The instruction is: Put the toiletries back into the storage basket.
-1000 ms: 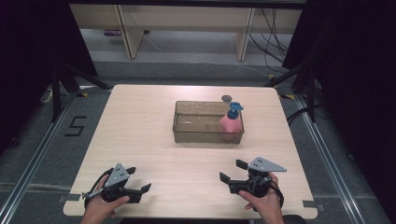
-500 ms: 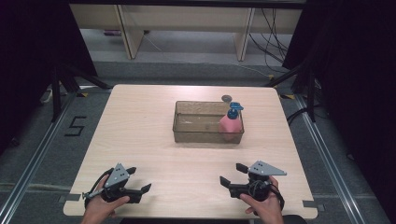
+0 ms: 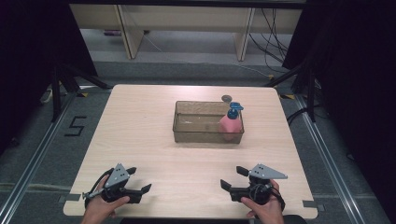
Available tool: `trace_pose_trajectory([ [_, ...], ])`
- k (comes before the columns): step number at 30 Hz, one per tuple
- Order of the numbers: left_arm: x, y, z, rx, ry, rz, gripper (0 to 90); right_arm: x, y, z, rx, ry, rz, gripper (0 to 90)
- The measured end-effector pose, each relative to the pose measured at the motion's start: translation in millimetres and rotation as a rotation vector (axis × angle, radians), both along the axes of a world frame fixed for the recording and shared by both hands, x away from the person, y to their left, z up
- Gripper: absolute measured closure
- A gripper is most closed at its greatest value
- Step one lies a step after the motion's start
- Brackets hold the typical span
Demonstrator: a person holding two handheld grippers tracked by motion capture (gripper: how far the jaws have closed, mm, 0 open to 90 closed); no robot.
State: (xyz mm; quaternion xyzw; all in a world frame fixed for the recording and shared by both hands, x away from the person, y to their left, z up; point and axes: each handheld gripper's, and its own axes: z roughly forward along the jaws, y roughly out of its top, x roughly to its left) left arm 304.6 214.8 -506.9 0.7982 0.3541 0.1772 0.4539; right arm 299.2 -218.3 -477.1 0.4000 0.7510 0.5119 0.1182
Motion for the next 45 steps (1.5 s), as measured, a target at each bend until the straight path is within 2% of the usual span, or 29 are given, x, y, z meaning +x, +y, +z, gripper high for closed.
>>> trace_pose_trajectory([
  [1, 0.0, 0.0, 0.0, 0.000, 0.000, 0.000, 14.8, -3.6, 0.7, 1.5, 0.019, 0.041, -0.002, 15.7],
  [2, -0.1, -0.1, -0.1, 0.000, 0.000, -0.001, 14.8, -1.4, -1.3, 0.2, -0.005, 0.000, 0.005, 15.7],
  [3, 0.1, 0.1, -0.1, 0.005, -0.001, -0.001, 14.8, -2.8, -1.6, 0.8, -0.002, 0.003, 0.005, 15.7],
  [4, 0.0, 0.3, 0.2, 0.011, 0.001, -0.002, 14.8, -4.6, 0.1, -0.1, 0.020, 0.019, -0.001, 15.7],
  [6, -0.2, -0.4, -0.1, 0.004, 0.002, -0.002, 14.8, -3.9, -1.9, -0.9, -0.009, -0.013, 0.009, 15.6],
  [7, -0.1, -0.6, -0.3, 0.001, -0.001, -0.003, 14.8, -4.5, -2.1, -1.2, -0.011, -0.003, 0.016, 15.6],
  [8, -0.1, -0.6, -0.3, 0.001, -0.001, -0.003, 14.8, -6.6, -0.4, -1.9, 0.007, 0.028, 0.011, 15.6],
  [10, -0.1, -0.7, -0.3, 0.002, -0.001, -0.004, 14.8, -5.3, -2.3, -2.7, -0.020, 0.013, 0.031, 15.7],
  [11, -0.1, -0.7, -0.3, 0.002, -0.001, -0.004, 14.8, -6.9, -2.2, -2.4, -0.012, 0.012, 0.020, 15.6],
  [16, -0.9, -1.7, -0.3, 0.004, 0.003, 0.001, 14.8, -9.6, -0.6, -4.3, -0.014, 0.008, 0.043, 15.7],
  [18, -0.9, -1.4, -0.4, 0.014, 0.005, -0.003, 14.8, -11.8, 0.1, -4.1, -0.030, 0.013, 0.047, 15.7],
  [21, -0.4, -1.5, -0.7, 0.013, 0.003, -0.009, 14.8, -13.7, 3.6, -5.7, -0.014, 0.034, 0.045, 15.7],
  [22, -0.3, -1.6, -0.8, 0.013, 0.002, -0.010, 14.8, -13.2, 1.6, -5.4, -0.042, 0.001, 0.061, 15.6],
  [23, -0.3, -1.6, -0.8, 0.014, 0.002, -0.011, 14.8, -15.0, 4.0, -6.1, -0.019, 0.033, 0.060, 15.7],
  [24, -0.3, -1.7, -0.9, 0.013, 0.002, -0.010, 14.8, -16.3, 4.8, -6.0, -0.018, 0.053, 0.059, 15.7],
  [25, -0.3, -1.8, -0.9, 0.013, 0.002, -0.011, 14.8, -14.6, 3.9, -7.0, -0.042, 0.017, 0.070, 15.7],
  [26, -0.3, -1.9, -0.9, 0.013, 0.002, -0.010, 14.8, -14.6, 4.7, -8.1, -0.053, 0.008, 0.068, 15.7],
  [28, -0.3, -1.9, -0.9, 0.014, 0.001, -0.011, 14.8, -17.2, 7.5, -8.2, -0.040, 0.050, 0.074, 15.7],
  [29, -0.3, -2.1, -0.8, 0.016, 0.001, -0.012, 14.8, -15.7, 7.3, -9.1, -0.055, 0.025, 0.087, 15.7],
  [30, -0.4, -2.1, -0.7, 0.016, 0.001, -0.013, 14.8, -15.9, 7.9, -9.4, -0.061, 0.029, 0.093, 15.7],
  [31, -0.6, -2.2, -0.6, 0.017, 0.001, -0.010, 14.8, -18.1, 11.0, -11.0, -0.036, 0.053, 0.071, 15.7],
  [32, -0.6, -2.2, -0.4, 0.018, 0.000, -0.010, 14.8, -19.3, 11.0, -9.9, -0.054, 0.075, 0.074, 15.7],
  [34, -0.6, -2.1, -0.3, 0.019, 0.000, -0.011, 14.8, -17.5, 12.3, -12.1, -0.051, 0.050, 0.095, 15.7],
  [37, -0.1, -2.5, -1.0, 0.009, -0.007, -0.014, 14.8, -18.1, 12.2, -11.4, -0.049, 0.061, 0.095, 15.7],
  [41, -0.7, -2.4, -0.4, 0.020, -0.001, -0.012, 14.8, -17.7, 12.6, -12.1, -0.050, 0.053, 0.095, 15.7],
  [42, -0.7, -2.5, -0.5, 0.020, 0.000, -0.011, 14.8, -16.5, 12.1, -12.3, -0.069, 0.039, 0.095, 15.7],
  [43, -0.8, -3.2, -0.8, 0.013, 0.001, -0.009, 14.8, -19.9, 13.8, -11.3, -0.047, 0.084, 0.091, 15.7],
  [45, -0.9, -3.2, -0.7, 0.013, 0.001, -0.009, 14.8, -19.3, 13.8, -11.7, -0.050, 0.074, 0.097, 15.7],
])
